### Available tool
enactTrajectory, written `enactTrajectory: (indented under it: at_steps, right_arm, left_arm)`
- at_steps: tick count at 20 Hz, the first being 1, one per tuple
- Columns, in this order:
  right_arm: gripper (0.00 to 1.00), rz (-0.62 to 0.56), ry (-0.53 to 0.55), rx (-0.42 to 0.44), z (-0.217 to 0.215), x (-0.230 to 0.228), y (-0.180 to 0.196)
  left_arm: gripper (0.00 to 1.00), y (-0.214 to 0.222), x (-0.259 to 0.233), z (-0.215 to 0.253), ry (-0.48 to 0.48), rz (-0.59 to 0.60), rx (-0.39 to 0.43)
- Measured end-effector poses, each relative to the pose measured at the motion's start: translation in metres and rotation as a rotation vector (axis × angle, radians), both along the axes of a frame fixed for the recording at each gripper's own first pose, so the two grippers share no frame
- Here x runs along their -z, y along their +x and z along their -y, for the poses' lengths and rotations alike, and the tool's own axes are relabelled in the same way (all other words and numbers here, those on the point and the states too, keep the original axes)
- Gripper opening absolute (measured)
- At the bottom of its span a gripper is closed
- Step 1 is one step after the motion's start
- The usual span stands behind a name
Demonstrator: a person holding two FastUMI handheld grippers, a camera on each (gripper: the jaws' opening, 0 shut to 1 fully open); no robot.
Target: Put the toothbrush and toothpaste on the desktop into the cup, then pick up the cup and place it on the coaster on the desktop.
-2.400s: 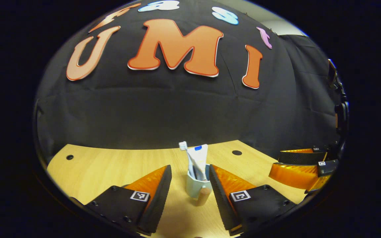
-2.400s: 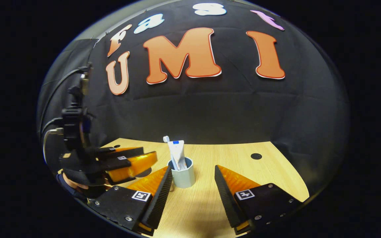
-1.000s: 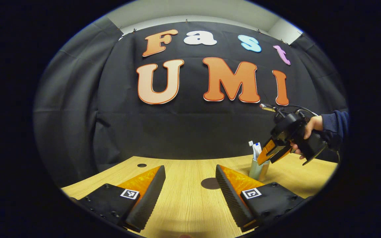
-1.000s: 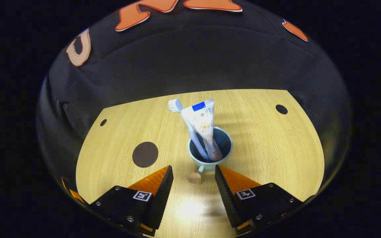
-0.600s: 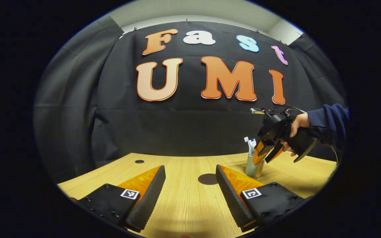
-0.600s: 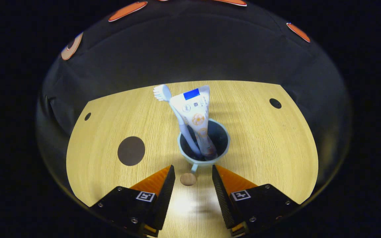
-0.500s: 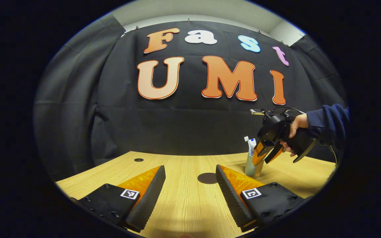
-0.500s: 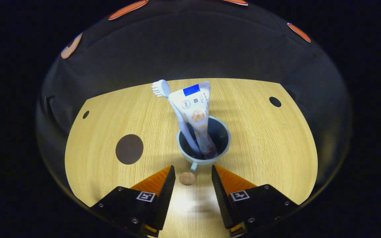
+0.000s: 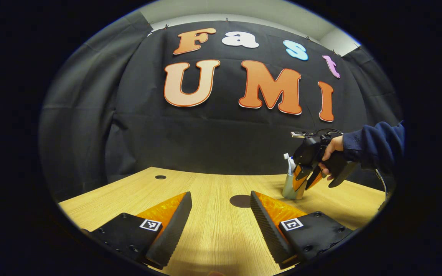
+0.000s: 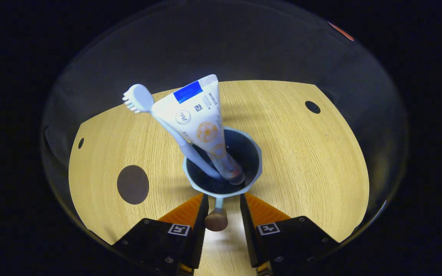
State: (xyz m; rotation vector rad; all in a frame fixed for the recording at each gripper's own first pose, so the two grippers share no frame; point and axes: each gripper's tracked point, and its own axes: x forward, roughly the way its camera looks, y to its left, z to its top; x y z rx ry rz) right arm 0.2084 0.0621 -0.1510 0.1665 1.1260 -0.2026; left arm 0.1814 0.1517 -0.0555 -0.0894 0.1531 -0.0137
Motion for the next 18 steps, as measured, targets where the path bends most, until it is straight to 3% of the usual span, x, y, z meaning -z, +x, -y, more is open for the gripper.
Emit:
enactTrajectory:
  at_steps: [3,9,10,11,18]
  right_arm:
    - [0.28,0.012,-0.004,-0.001,0.002,-0.003,0.003]
    - [0.22,0.024,-0.046,-0.054,0.01,-0.004,0.006]
    - [0.17,0.026,-0.043,-0.058,0.01,-0.004,0.006]
    - [0.2,0.028,-0.036,-0.06,0.009,-0.005,0.006]
    - [0.2,0.08,-0.015,-0.118,0.01,-0.001,0.013]
  left_arm:
    - [0.97,-0.001,0.002,-0.001,-0.005,-0.012,0.0]
    - [0.97,-0.003,0.008,0.0,-0.007,-0.044,-0.008]
    - [0.97,-0.004,0.009,0.0,-0.004,-0.048,-0.009]
    - [0.97,-0.004,0.01,-0.001,0.0,-0.049,-0.009]
    - [0.97,-0.005,0.013,0.0,0.007,-0.052,-0.007]
